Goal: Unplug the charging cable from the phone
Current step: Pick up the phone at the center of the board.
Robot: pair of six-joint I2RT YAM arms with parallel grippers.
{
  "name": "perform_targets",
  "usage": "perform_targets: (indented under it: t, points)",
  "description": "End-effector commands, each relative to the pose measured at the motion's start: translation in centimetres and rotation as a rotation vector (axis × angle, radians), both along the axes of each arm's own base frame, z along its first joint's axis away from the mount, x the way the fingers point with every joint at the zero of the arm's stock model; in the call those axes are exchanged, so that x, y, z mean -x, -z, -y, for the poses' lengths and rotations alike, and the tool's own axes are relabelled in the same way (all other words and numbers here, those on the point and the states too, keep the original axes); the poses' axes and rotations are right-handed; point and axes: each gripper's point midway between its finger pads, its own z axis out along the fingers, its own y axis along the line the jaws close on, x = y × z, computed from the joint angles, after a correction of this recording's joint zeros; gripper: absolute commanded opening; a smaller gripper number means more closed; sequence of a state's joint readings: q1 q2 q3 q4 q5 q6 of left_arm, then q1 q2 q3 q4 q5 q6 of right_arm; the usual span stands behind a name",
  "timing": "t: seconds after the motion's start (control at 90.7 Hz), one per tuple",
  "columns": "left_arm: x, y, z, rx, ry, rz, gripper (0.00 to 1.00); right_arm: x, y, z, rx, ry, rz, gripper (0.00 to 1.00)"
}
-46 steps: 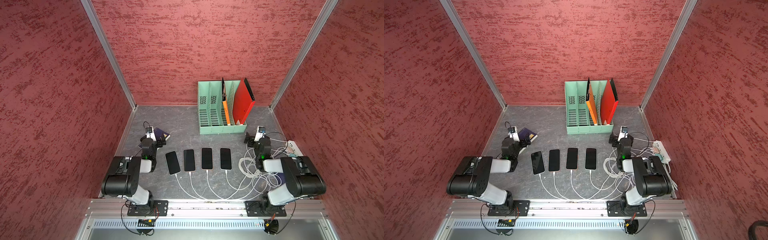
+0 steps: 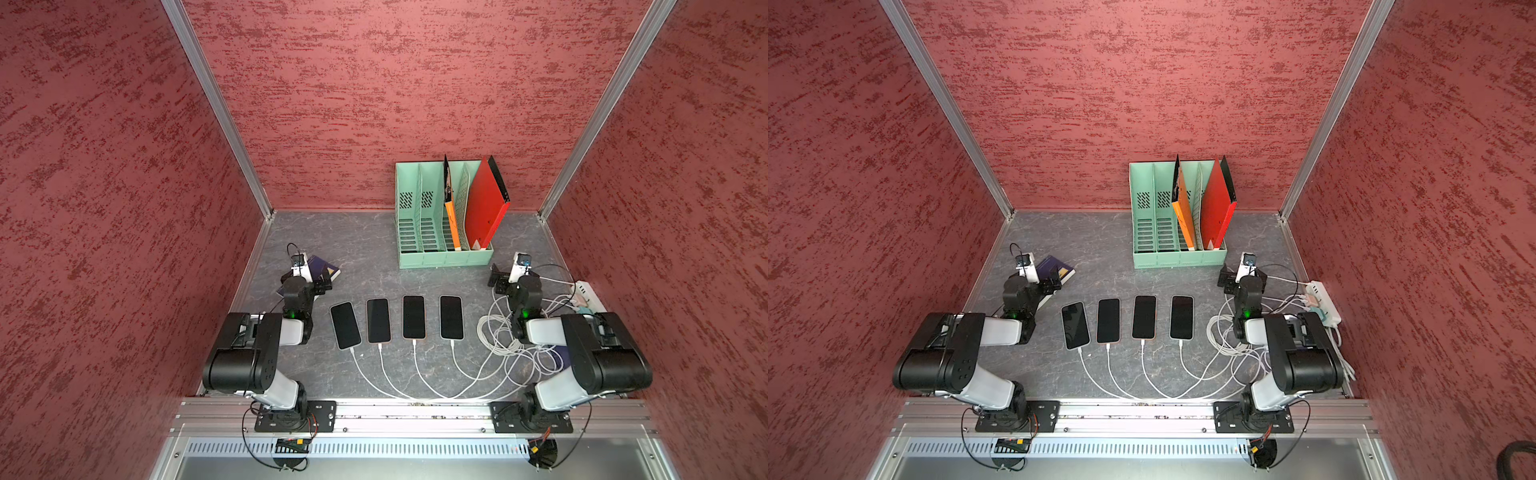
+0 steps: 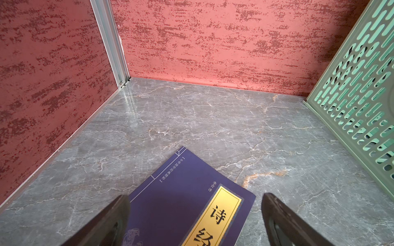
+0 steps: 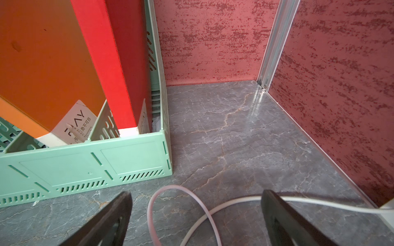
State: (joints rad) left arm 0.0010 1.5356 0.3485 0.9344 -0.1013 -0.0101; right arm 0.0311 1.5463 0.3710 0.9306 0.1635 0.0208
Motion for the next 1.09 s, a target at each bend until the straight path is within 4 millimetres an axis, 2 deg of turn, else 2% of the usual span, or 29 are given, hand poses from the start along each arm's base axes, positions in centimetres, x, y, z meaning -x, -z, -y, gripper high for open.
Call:
perform_targets:
  t: [0.0, 0.132, 0.165, 0.242, 0.287, 0.32, 0.375, 0.419, 0.474, 0.507, 0.529, 0.584, 0.639, 0.683, 0.716, 0.771, 0.837, 0.86, 0.915, 0.948, 0.992, 1.08]
  points:
    - [-0.4, -0.7, 0.0, 0.001, 0.008, 0.015, 1.00, -0.1, -0.4, -0.2, 0.006, -0.012, 0.018, 0.98]
    - [-0.5, -0.9, 0.0, 0.003, 0.010, 0.019, 1.00, 0.0, -0.5, -0.3, 0.003, -0.011, 0.023, 0.98]
    - [-0.6, -1.2, -0.4, 0.015, -0.004, 0.014, 1.00, 0.1, -0.9, 0.4, -0.001, 0.027, 0.019, 0.99]
    - [-1.5, -4.1, -2.5, 0.026, -0.132, -0.052, 1.00, 0.1, -2.0, -0.6, 0.033, -0.011, 0.022, 0.99]
    - [-1.8, -5.3, -3.7, 0.049, -0.218, -0.114, 1.00, 0.0, -3.4, -0.4, 0.098, 0.070, -0.013, 0.98]
    - [-2.1, -6.1, -3.9, 0.090, -0.246, -0.151, 0.98, 0.1, -5.3, -0.9, 0.126, 0.082, -0.033, 0.98]
    - [-2.8, -7.5, -3.7, 0.171, -0.271, -0.217, 0.91, 0.5, -9.2, -1.9, 0.125, 0.080, -0.055, 0.99]
    - [-2.9, -7.6, -2.8, 0.245, -0.268, -0.298, 0.86, 1.2, -11.9, -2.3, 0.061, 0.072, -0.070, 0.99]
    - [-2.8, -7.3, -0.4, 0.373, -0.207, -0.361, 0.81, 2.1, -13.3, -1.8, -0.029, 0.116, -0.030, 0.98]
    - [-2.6, -7.5, 1.3, 0.425, -0.166, -0.364, 0.79, 3.1, -12.5, -0.7, -0.166, 0.213, -0.025, 0.99]
    - [-2.4, -7.9, 2.4, 0.443, -0.143, -0.353, 0.79, 3.7, -11.5, -0.9, -0.266, 0.202, -0.082, 0.99]
    - [-1.8, -9.1, 5.5, 0.439, -0.084, -0.326, 0.79, 4.4, -11.3, -1.8, -0.386, 0.140, -0.211, 0.98]
    - [-0.6, -10.1, 9.6, 0.375, -0.014, -0.316, 0.78, 5.9, -10.3, -2.6, -0.405, 0.207, -0.370, 0.99]
    - [0.6, -10.6, 12.3, 0.303, 0.045, -0.311, 0.77, 7.4, -10.6, -3.3, -0.359, 0.274, -0.430, 0.99]
    - [2.0, -10.9, 15.4, 0.237, 0.114, -0.302, 0.77, 8.5, -11.3, -3.3, -0.304, 0.350, -0.424, 0.99]
    - [4.2, -11.3, 18.8, 0.145, 0.185, -0.270, 0.78, 9.6, -12.6, -3.8, -0.219, 0.376, -0.370, 0.98]
    - [7.1, -11.3, 22.4, 0.101, 0.262, -0.241, 0.80, 9.9, -12.3, -3.6, -0.252, 0.366, -0.329, 0.99]
    - [8.2, -11.1, 23.7, 0.089, 0.294, -0.237, 0.80, 9.5, -11.8, -4.3, -0.298, 0.316, -0.339, 0.98]
    - [10.5, -11.0, 25.5, 0.049, 0.328, -0.217, 0.81, 8.9, -11.8, -6.7, -0.395, 0.154, -0.360, 0.98]
    - [11.5, -11.1, 26.0, 0.016, 0.331, -0.199, 0.82, 8.6, -11.4, -8.3, -0.413, 0.095, -0.405, 0.99]
    - [12.9, -11.1, 26.5, -0.019, 0.334, -0.172, 0.84, 8.8, -10.2, -10.2, -0.380, 0.057, -0.496, 0.98]
    - [14.4, -10.2, 26.3, 0.000, 0.334, -0.178, 0.91, 9.7, -6.2, -13.8, -0.247, 0.043, -0.679, 0.98]
